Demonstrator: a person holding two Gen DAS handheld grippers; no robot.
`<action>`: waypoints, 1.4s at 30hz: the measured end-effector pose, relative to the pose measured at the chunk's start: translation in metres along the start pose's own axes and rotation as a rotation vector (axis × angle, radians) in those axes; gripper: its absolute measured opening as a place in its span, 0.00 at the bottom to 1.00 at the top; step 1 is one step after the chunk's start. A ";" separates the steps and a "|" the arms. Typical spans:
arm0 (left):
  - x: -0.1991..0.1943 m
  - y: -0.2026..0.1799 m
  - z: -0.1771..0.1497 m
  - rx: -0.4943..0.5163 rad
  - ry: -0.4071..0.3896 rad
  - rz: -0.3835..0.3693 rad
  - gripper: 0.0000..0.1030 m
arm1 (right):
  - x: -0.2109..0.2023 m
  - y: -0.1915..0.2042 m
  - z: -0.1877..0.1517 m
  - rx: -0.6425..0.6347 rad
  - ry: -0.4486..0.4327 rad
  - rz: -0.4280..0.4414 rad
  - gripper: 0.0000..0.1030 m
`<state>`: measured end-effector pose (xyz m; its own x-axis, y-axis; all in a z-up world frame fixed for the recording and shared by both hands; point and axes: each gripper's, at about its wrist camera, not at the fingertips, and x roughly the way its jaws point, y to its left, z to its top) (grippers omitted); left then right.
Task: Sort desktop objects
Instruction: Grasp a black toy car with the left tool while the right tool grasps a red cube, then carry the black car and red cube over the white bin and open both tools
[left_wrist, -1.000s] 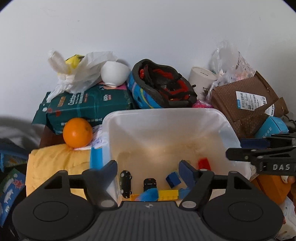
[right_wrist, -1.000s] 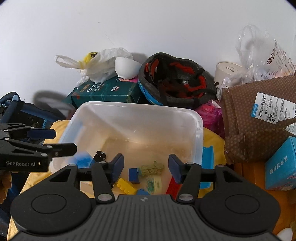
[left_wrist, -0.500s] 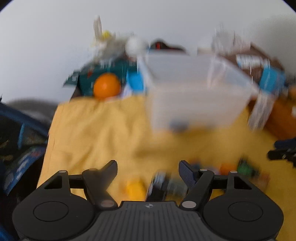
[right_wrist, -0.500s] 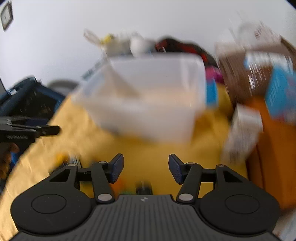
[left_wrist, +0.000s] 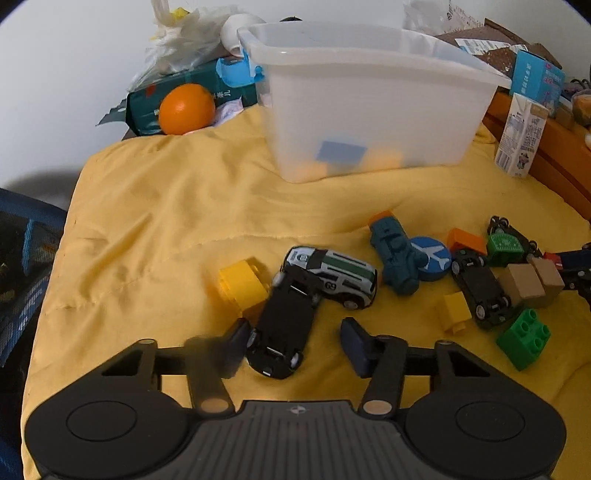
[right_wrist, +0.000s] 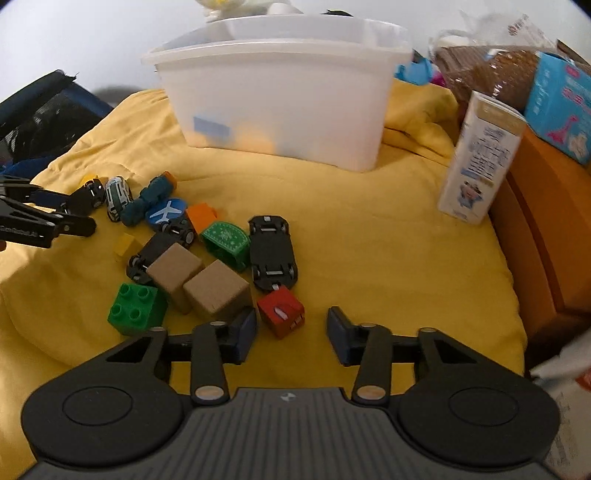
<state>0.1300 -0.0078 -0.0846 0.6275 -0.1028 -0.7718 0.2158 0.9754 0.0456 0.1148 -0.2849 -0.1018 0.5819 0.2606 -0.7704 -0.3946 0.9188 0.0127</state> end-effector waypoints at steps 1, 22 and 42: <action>-0.001 -0.001 0.001 -0.003 0.000 -0.002 0.46 | 0.003 0.001 0.002 -0.011 0.007 0.006 0.29; -0.069 -0.005 0.066 -0.070 -0.138 -0.117 0.46 | -0.060 -0.008 0.045 0.119 -0.176 0.055 0.28; -0.048 0.015 0.240 -0.137 -0.023 -0.158 0.46 | -0.050 -0.049 0.240 0.178 -0.119 0.094 0.29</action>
<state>0.2827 -0.0346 0.1051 0.6110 -0.2599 -0.7478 0.2106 0.9639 -0.1630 0.2758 -0.2719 0.0897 0.6323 0.3707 -0.6803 -0.3253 0.9240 0.2011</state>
